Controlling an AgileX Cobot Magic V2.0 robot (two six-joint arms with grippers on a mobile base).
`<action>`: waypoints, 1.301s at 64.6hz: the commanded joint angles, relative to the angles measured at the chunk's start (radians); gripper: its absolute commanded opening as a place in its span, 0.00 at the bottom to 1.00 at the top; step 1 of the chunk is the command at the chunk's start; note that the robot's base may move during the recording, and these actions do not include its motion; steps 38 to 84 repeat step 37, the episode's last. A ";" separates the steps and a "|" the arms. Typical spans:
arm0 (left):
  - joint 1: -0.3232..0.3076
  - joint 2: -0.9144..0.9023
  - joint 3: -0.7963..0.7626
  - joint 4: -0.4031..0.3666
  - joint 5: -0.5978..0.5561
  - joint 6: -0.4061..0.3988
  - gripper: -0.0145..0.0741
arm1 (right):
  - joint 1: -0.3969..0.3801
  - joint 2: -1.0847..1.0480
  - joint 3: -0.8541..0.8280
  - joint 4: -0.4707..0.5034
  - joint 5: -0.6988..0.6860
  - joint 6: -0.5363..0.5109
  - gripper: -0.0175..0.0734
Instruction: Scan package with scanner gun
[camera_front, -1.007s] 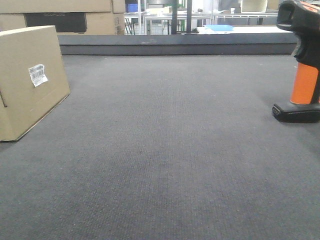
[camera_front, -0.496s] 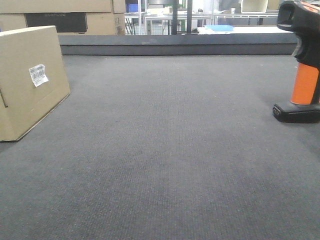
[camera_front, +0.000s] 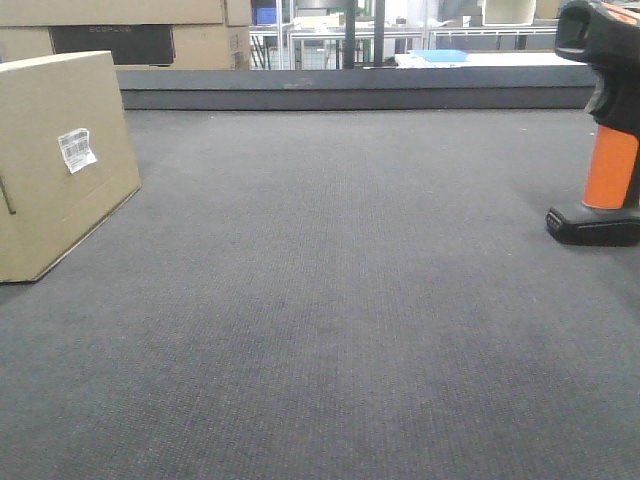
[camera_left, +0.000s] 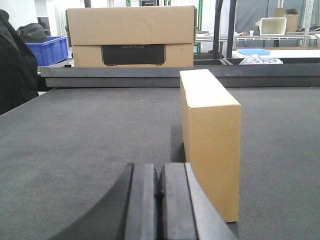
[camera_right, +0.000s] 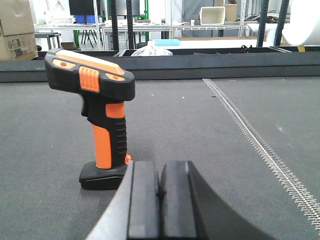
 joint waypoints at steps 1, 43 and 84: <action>0.002 -0.005 -0.002 -0.005 -0.018 0.004 0.04 | -0.003 -0.003 0.000 0.002 -0.025 -0.008 0.01; 0.002 -0.005 -0.002 -0.005 -0.018 0.004 0.04 | -0.003 -0.003 0.000 0.002 -0.025 -0.008 0.01; 0.002 -0.005 -0.002 -0.005 -0.018 0.004 0.04 | -0.003 -0.003 0.000 0.002 -0.025 -0.008 0.01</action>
